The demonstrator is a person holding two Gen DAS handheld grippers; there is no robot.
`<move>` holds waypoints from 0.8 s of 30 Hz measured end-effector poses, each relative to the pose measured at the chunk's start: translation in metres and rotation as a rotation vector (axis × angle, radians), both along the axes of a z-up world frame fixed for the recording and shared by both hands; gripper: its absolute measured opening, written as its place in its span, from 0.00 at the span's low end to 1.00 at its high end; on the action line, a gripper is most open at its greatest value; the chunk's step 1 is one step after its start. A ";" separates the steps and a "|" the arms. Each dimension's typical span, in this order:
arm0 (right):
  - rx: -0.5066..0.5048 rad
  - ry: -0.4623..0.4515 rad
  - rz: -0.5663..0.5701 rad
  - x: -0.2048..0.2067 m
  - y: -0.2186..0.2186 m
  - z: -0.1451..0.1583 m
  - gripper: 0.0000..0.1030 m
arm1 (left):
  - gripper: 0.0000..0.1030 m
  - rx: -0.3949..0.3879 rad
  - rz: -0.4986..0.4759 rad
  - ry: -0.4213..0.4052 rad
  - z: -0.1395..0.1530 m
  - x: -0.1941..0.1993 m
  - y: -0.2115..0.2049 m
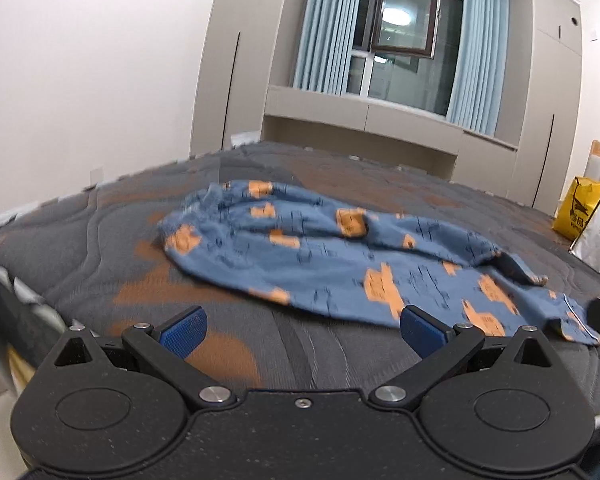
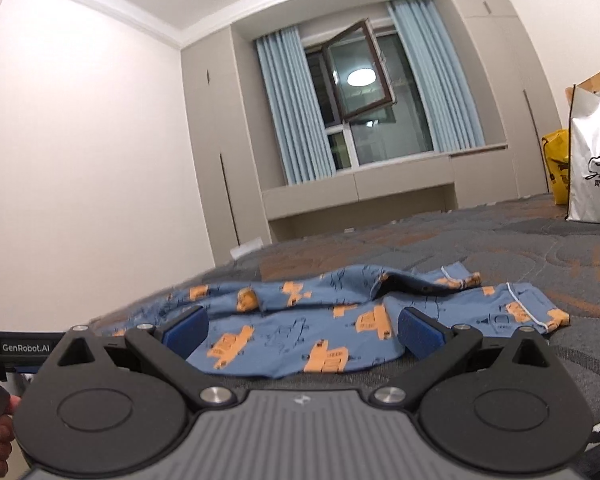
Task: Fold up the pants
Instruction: 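Grasp the waistband with the left gripper while the right gripper grasps the other waistband edge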
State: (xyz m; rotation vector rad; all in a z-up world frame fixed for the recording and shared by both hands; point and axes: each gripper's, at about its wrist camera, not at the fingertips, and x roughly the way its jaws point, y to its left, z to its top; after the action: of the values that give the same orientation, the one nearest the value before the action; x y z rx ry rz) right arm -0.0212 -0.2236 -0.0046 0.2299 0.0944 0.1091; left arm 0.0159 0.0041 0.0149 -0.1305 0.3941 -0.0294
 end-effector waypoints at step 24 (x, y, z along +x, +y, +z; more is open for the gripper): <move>-0.426 0.382 0.403 0.323 -0.031 0.094 1.00 | 1.00 0.250 -0.222 0.090 0.060 0.340 0.104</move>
State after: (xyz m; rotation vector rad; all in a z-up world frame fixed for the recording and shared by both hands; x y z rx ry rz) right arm 0.3018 -0.2551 0.0899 -0.2012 0.5393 0.4405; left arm 0.3556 0.1084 0.0752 0.1602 0.4977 -0.1930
